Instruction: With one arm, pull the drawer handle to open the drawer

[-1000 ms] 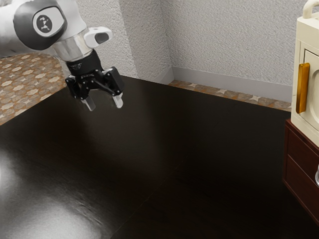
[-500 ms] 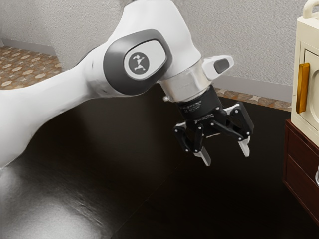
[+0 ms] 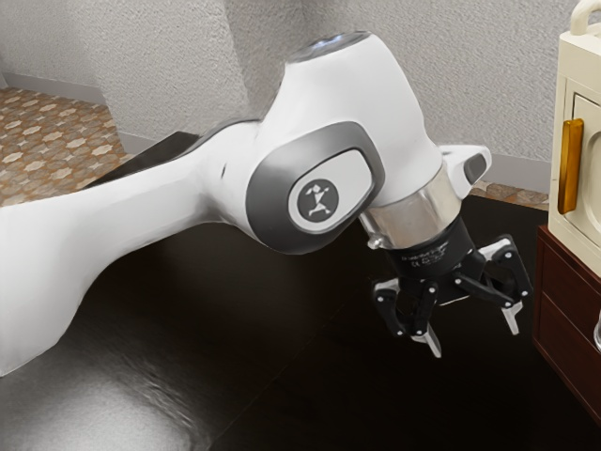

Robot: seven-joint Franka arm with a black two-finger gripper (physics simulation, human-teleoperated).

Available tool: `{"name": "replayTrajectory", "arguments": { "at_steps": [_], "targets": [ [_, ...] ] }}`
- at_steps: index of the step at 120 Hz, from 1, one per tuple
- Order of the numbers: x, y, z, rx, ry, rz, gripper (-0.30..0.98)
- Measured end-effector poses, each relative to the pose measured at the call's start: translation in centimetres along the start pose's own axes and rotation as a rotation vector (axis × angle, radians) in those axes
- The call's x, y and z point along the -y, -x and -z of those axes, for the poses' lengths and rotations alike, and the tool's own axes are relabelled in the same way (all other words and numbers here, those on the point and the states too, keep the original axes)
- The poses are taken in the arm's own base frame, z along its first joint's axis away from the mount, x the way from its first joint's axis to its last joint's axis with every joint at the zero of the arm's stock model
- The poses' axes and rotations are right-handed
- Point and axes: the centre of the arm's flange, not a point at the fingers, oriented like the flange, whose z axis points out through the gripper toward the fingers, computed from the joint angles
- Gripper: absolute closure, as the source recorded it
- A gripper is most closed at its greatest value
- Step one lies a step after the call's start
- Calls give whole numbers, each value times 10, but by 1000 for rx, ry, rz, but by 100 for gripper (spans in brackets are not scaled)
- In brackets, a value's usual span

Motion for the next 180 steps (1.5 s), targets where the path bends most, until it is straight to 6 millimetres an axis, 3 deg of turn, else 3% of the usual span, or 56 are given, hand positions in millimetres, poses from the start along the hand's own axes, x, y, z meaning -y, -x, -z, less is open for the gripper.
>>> {"name": "replayTrajectory", "arguments": {
  "at_steps": [16, 39, 61, 88, 110, 153, 180],
  "targets": [
    [-11, 4, -12, -52, 14, 35, 14],
    [2, -9, 9, -53, 98, 140, 28],
    [-14, 9, -5, -70, 167, 156, 35],
    [-18, 10, -10, -103, 261, 191, 37],
    [-26, 26, -17, -104, 292, 180, 37],
    [-35, 39, -31, -106, 302, 157, 39],
    [-38, 33, -50, -127, 300, 159, 41]
  ]
}}
